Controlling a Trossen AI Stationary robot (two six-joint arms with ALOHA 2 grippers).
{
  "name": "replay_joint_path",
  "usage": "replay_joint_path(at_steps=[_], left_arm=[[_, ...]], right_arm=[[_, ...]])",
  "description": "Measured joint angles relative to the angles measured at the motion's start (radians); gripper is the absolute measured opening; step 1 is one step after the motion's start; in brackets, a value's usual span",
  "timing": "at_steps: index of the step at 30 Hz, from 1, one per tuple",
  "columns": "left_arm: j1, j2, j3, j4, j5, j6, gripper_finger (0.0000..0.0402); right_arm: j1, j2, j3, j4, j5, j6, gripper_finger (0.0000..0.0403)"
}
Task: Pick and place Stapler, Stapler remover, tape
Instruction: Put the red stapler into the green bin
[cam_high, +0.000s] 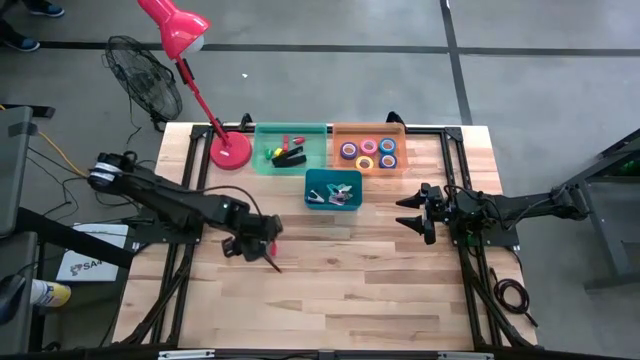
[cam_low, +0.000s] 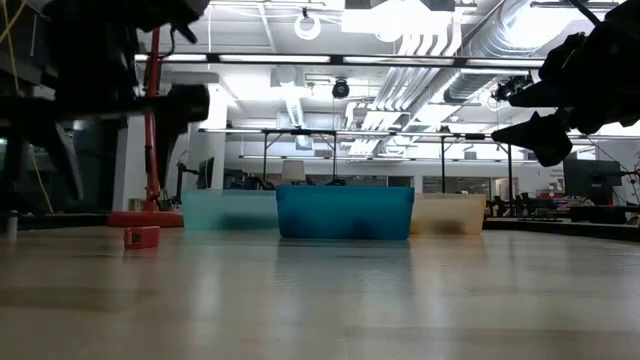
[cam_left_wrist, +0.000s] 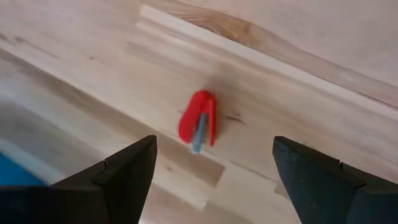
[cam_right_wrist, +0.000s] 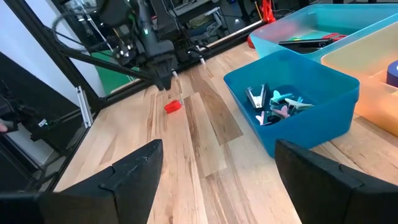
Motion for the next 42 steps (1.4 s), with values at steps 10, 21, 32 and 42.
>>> replay_joint_path(at_steps=[10, 21, 32, 42], left_arm=[[0.003, 0.153, -0.007, 0.141, -0.003, 0.001, 0.0317], [0.003, 0.237, -0.002, 0.136, -0.009, 0.018, 0.0262], [0.002, 0.24, -0.005, 0.109, -0.004, -0.085, 0.0148], [0.003, 0.241, -0.004, 0.089, 0.018, -0.405, 0.0088]], right_arm=[[0.0, 0.0, 0.0, 0.003, 0.0, 0.0, 0.0299], [0.0, 0.0, 0.0, 0.007, 0.001, 0.0, 0.0299], [0.0, 0.0, 0.0, 0.008, 0.0, 0.0, 0.0299], [0.0, 0.0, 0.0, 0.008, 0.0, 0.0, 0.0299]])
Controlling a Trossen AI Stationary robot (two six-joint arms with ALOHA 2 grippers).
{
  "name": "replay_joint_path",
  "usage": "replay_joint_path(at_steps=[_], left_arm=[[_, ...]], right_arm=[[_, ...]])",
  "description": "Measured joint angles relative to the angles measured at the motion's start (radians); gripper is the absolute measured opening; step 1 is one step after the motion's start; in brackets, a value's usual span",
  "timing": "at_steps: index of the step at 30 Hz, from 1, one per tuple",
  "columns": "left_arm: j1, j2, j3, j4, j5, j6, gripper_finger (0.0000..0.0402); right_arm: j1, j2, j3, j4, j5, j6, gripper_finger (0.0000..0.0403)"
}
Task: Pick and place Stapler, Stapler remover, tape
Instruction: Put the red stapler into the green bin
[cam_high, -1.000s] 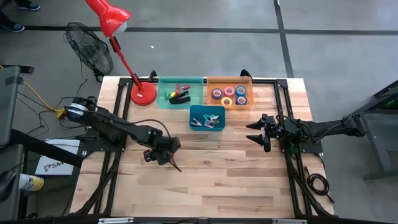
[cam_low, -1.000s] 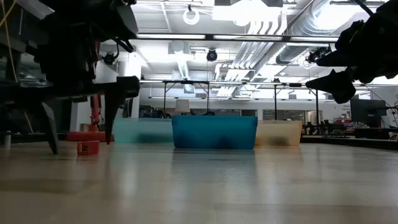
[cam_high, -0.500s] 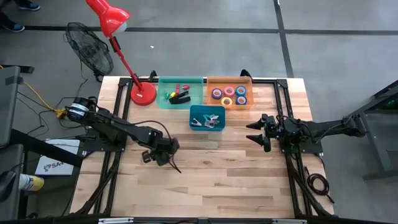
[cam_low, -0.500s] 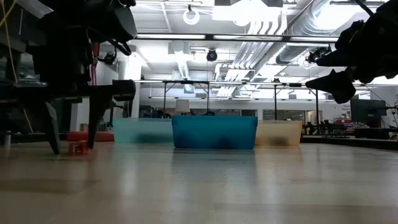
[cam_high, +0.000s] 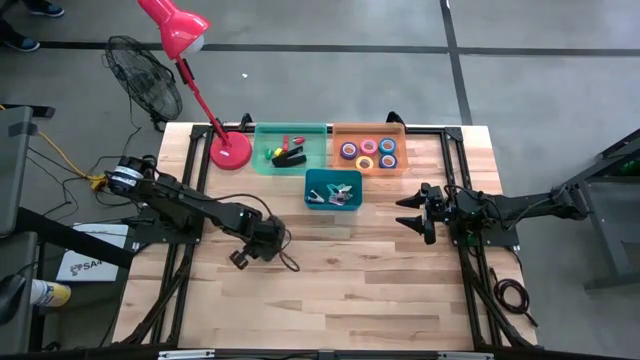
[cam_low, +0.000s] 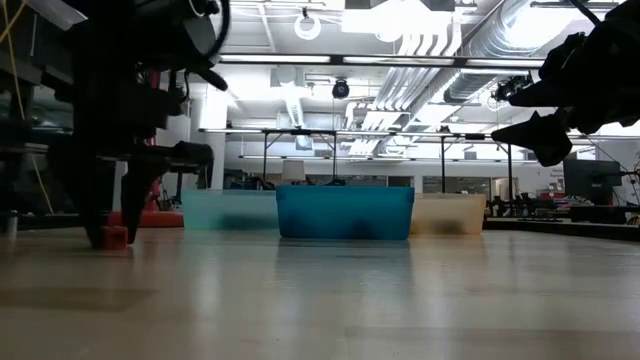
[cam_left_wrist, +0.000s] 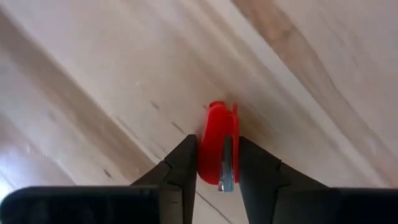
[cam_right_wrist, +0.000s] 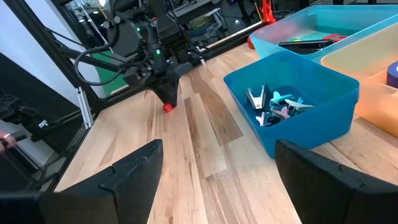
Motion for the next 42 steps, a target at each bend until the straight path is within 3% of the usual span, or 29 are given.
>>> replay_joint_path(at_steps=[8, 17, 24, 32, 42], left_arm=[[0.0, -0.045, -0.005, 0.007, -0.044, -0.307, 0.0084], [0.018, -0.149, -0.004, 0.005, -0.356, -0.493, 0.0083], [0.182, -0.157, 0.058, 0.016, -0.503, -0.532, 0.009], [0.463, -0.158, 0.149, 0.12, -0.491, -0.497, 0.0092], [0.768, -0.135, 0.167, 0.294, -0.261, -0.678, 0.0093]], right_arm=[[0.0, 0.0, 0.0, 0.0, 0.0, 0.0, 0.0299], [0.0, 0.0, 0.0, 0.0, 0.0, 0.0, 0.0299], [0.0, 0.0, 0.0, 0.0, 0.0, 0.0, 0.0299], [0.0, 0.0, 0.0, 0.0, 0.0, 0.0, 0.0299], [0.0, 0.0, 0.0, -0.001, 0.0, 0.0, 0.0299]])
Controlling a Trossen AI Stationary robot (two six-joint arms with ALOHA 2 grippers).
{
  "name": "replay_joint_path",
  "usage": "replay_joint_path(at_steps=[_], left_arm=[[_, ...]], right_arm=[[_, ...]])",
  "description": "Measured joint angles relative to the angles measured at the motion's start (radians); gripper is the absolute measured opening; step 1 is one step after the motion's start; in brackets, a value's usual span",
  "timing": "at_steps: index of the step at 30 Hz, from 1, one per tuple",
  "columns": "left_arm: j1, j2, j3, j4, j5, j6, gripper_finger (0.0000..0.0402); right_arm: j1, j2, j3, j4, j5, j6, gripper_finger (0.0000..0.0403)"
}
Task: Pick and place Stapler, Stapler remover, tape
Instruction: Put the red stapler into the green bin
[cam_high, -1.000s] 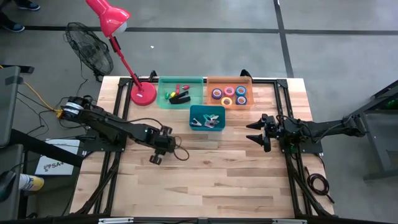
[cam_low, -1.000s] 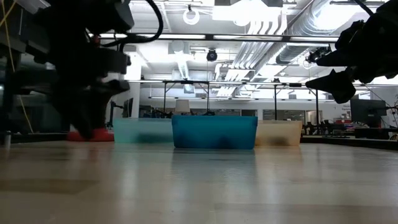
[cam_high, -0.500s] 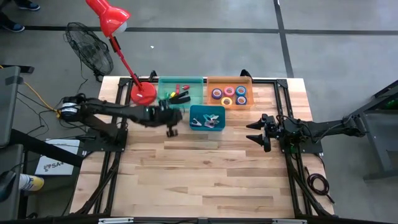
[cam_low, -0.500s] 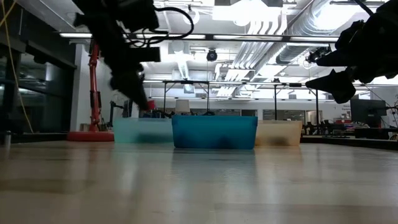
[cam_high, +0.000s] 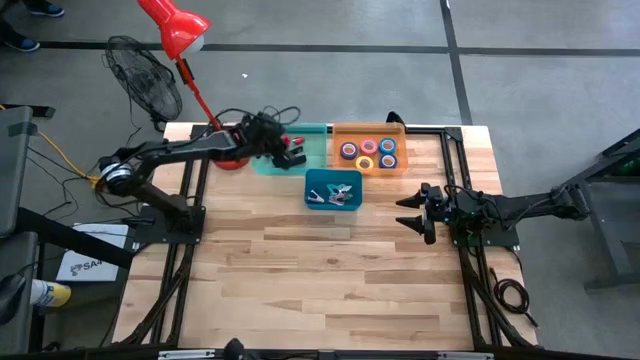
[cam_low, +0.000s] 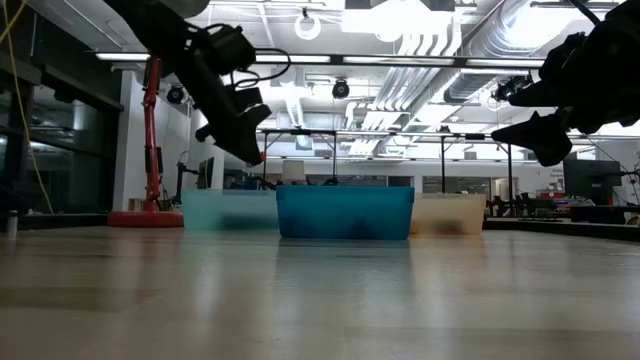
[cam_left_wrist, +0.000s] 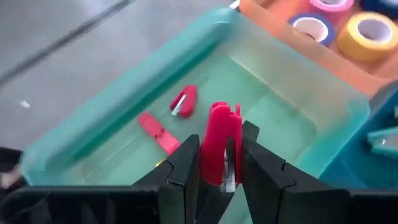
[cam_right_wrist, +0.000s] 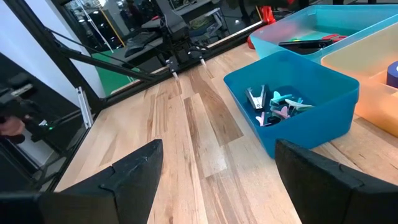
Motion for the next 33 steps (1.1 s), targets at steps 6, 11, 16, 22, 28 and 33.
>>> replay_joint_path(at_steps=[6, 11, 16, 22, 28, 33], left_arm=[[0.054, 0.094, 0.058, 0.048, 0.062, -0.059, 0.0093], [0.051, 0.221, 0.182, -0.006, 0.064, -0.06, 0.0094], [0.052, 0.368, 0.353, -0.181, 0.067, -0.123, 0.0094], [0.05, 0.523, 0.581, -0.385, 0.1, -0.133, 0.0094], [0.051, 0.63, 0.744, -0.539, 0.116, -0.16, 0.0094], [0.05, 0.649, 0.779, -0.577, 0.128, -0.161, 0.0094]], right_arm=[[0.0, 0.0, 0.0, 0.0, -0.001, 0.0, 0.0299], [0.0, 0.0, 0.0, 0.0, 0.0, 0.0, 0.0299], [0.0, 0.0, 0.0, -0.001, -0.003, 0.0, 0.0299], [0.0, 0.0, 0.0, -0.001, -0.003, 0.0, 0.0299], [0.0, 0.0, 0.0, -0.001, -0.003, 0.0, 0.0299], [0.0, 0.0, 0.0, 0.0, -0.003, 0.0, 0.0299]])
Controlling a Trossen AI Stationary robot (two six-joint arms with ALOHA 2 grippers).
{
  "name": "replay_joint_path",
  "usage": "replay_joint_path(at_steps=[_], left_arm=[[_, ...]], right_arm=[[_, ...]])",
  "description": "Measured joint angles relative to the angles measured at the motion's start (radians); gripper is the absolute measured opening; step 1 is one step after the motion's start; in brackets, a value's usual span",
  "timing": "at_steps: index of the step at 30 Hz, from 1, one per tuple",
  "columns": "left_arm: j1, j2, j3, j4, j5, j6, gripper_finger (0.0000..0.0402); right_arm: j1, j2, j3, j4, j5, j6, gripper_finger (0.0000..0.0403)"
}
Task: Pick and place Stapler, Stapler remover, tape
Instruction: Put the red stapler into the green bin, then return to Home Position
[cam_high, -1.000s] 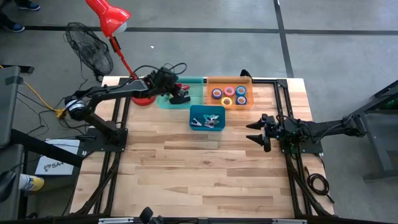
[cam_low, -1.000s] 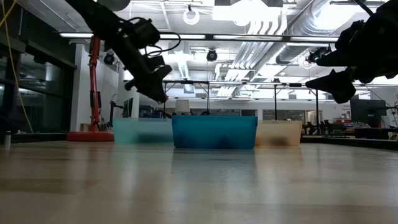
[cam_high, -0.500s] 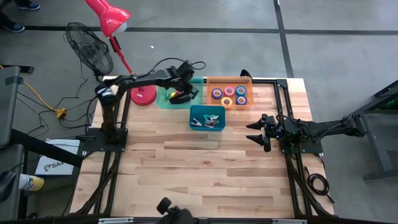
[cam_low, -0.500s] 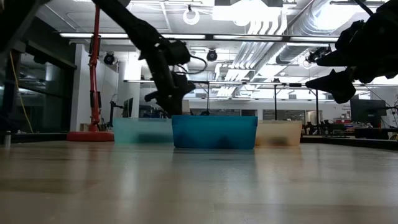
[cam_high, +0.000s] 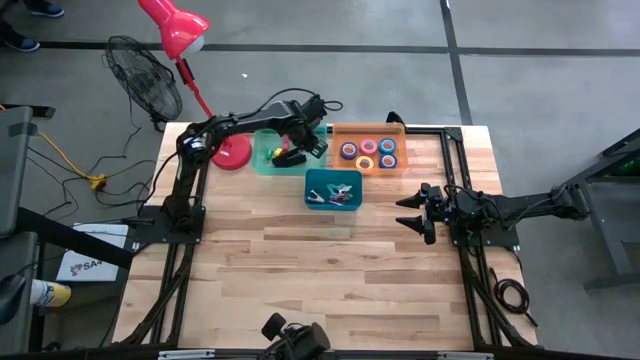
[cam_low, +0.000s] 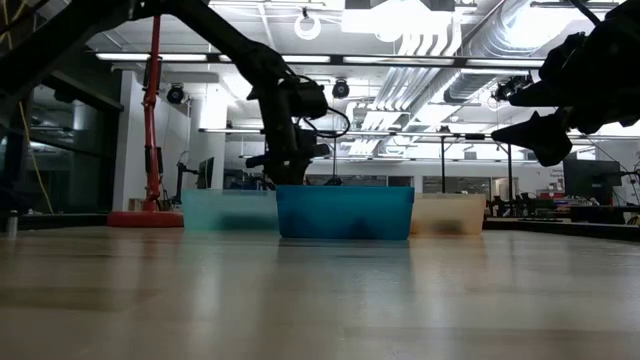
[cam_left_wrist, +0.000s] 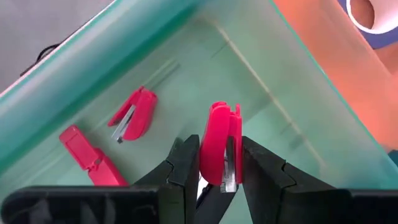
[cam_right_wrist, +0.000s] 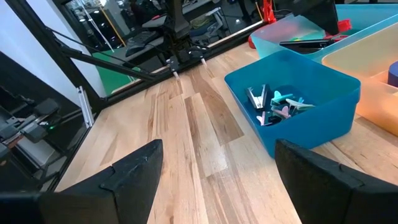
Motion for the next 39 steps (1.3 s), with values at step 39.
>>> replay_joint_path(at_steps=[39], left_arm=[[-0.194, -0.268, 0.0, -0.07, 0.125, 0.084, 0.0239]], right_arm=[[0.0, 0.0, 0.0, 0.0, 0.0, 0.0, 0.0299]])
